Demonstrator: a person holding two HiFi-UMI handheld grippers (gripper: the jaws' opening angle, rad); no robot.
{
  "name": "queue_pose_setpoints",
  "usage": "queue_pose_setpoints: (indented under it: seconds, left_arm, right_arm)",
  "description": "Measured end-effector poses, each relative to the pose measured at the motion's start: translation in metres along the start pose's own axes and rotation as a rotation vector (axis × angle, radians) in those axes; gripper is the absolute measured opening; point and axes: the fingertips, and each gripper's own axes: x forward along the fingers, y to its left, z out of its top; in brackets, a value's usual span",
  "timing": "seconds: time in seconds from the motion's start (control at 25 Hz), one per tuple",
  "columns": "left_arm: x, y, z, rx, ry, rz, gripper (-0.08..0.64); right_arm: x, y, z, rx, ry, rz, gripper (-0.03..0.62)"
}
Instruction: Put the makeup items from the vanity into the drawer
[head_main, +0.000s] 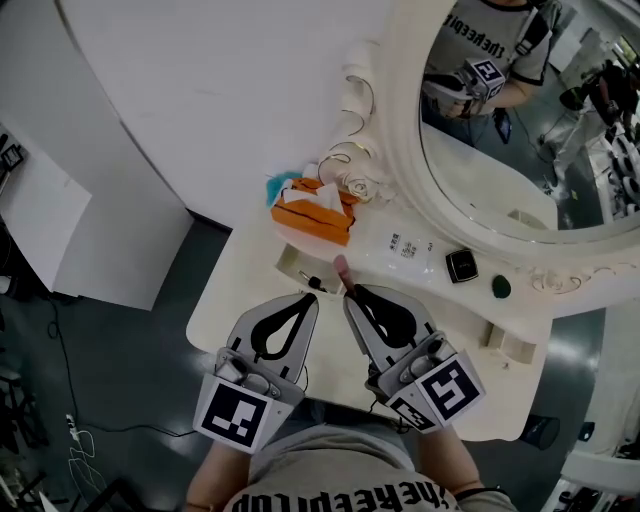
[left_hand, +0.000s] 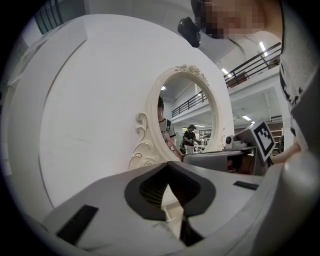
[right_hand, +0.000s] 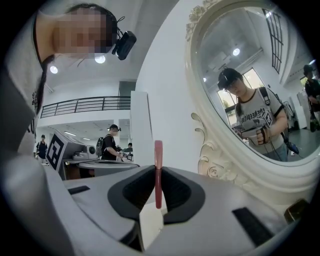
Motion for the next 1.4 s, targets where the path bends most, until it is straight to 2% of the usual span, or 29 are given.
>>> queue_pose_setpoints:
  seconds: [0.44,0.68,1.4]
  left_arm:
    - [0.003,0.039,0.001,-0.002,0.013,-0.063,0.015]
    - [0.005,0.060,-0.003,-0.009,0.028,-0.071,0.015]
    - [0.011,0.086,-0.024,-0.055,0.077,-0.034,0.015]
  right_arm:
    - [0.036,-0.003,-0.011,0.000,0.037,-0.078,0.060]
    - [0.055,-0.010,-0.023,-0.020,0.078,-0.099,0.060]
    - [0.083,-0.033,-0.077,-0.038,0.245,-0.068,0.060]
